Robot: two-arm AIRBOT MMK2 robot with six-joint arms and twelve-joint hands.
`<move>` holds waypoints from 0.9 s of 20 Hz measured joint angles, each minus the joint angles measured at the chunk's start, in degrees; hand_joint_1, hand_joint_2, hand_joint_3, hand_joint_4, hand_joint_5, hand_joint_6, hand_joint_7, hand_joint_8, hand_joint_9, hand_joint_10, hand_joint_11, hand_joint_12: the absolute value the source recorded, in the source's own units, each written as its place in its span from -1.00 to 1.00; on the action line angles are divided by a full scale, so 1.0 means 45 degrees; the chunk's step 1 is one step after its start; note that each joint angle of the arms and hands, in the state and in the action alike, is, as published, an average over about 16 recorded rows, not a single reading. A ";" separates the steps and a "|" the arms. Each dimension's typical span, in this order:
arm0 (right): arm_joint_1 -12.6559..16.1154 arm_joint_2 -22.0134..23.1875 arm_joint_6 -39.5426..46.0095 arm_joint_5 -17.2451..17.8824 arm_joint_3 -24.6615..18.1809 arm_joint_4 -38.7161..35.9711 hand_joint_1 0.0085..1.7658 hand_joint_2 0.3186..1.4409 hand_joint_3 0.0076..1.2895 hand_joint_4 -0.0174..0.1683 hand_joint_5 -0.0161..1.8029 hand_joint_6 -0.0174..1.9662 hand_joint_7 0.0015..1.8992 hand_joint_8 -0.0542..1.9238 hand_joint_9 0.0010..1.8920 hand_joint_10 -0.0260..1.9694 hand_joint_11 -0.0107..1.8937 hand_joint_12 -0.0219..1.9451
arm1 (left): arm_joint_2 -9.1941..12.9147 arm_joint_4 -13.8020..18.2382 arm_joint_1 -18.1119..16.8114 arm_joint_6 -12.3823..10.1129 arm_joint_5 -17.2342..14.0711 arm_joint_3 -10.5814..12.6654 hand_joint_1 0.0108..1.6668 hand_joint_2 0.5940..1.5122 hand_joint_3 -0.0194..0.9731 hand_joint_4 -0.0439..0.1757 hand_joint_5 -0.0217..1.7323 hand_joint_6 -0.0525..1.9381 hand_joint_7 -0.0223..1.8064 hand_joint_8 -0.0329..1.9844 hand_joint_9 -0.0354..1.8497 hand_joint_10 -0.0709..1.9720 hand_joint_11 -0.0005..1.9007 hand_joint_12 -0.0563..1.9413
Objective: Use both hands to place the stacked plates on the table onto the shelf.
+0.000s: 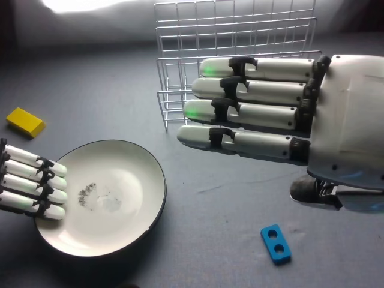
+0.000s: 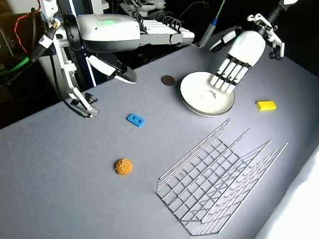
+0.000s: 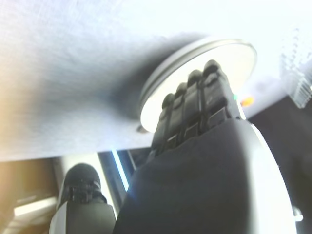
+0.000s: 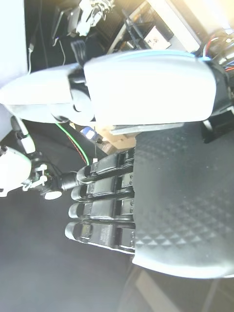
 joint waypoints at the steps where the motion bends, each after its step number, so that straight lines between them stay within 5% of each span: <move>1: -0.0017 -0.0044 -0.0048 -0.0056 0.0034 0.0003 0.32 0.13 -0.99 -0.78 -0.96 -0.97 -0.99 -0.93 -0.98 -0.97 -0.97 -0.98 | -0.0030 -0.0028 0.0053 0.0019 0.0012 0.0024 -0.99 -0.04 -0.90 -0.58 -0.95 -0.96 -0.95 -0.98 -0.94 -0.92 -0.98 -0.96; 11: -0.0180 -0.0707 -0.0892 -0.0739 0.0371 0.0097 0.30 0.18 -0.99 -0.77 -0.96 -0.97 -0.99 -0.93 -0.98 -0.97 -0.97 -0.98 | -0.0201 -0.0104 0.0277 0.0081 0.0239 -0.0044 -1.00 -0.01 -0.90 -0.62 -0.95 -0.95 -0.96 -0.98 -0.94 -0.92 -0.98 -0.96; 18: -0.0212 -0.1392 -0.2374 -0.1430 0.0498 0.1018 0.30 0.21 -0.99 -0.77 -0.96 -0.97 -0.99 -0.93 -0.98 -0.97 -0.97 -0.98 | -0.0243 0.0102 -0.0032 -0.0154 0.0669 -0.0667 -1.00 0.01 -0.90 -0.63 -0.96 -0.95 -0.97 -0.98 -0.94 -0.92 -0.98 -0.95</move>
